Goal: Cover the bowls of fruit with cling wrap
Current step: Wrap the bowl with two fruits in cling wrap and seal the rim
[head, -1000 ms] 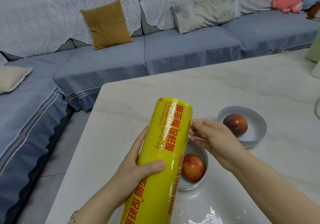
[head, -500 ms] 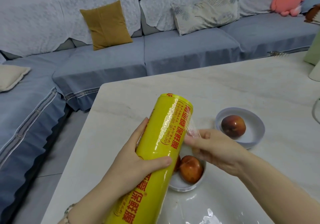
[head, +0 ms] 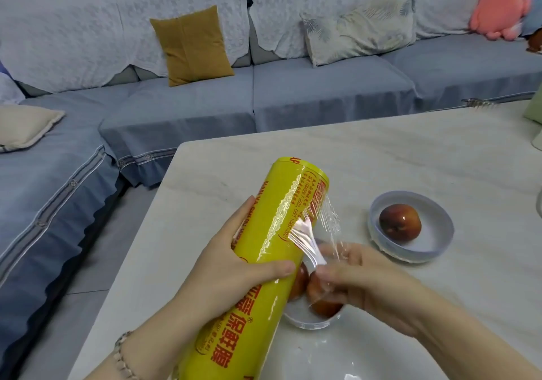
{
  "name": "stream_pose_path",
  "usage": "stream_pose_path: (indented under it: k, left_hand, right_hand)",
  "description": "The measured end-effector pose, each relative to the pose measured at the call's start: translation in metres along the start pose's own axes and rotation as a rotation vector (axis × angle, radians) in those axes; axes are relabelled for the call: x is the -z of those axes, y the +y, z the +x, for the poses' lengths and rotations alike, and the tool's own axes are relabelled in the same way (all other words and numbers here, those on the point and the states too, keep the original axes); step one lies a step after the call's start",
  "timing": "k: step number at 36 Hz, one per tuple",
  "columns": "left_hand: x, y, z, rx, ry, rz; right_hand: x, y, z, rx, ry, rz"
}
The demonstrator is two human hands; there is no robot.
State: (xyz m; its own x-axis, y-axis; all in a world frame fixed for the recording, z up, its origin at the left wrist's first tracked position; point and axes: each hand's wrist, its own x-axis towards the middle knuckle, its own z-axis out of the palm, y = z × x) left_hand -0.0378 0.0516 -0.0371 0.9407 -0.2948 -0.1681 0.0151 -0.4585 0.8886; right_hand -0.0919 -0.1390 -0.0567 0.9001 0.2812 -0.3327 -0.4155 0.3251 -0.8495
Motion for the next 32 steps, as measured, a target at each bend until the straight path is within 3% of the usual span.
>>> stream_pose_path:
  k: [8,19,29,32]
  left_hand:
    - [-0.003,0.01,-0.002,0.033,0.074,-0.109]
    - [-0.004,0.026,0.007,0.051,0.118,-0.199]
    - [-0.003,0.035,0.018,0.063,0.196,-0.24]
    - [-0.004,0.037,0.021,0.062,0.205,-0.259]
  right_hand:
    - [-0.011,0.002,-0.004,0.178,0.05,-0.181]
    - [-0.021,-0.009,-0.002,0.082,-0.02,-0.198]
    - [-0.024,-0.005,-0.005,0.212,0.069,-0.424]
    - [-0.023,-0.008,-0.004,0.181,0.058,-0.381]
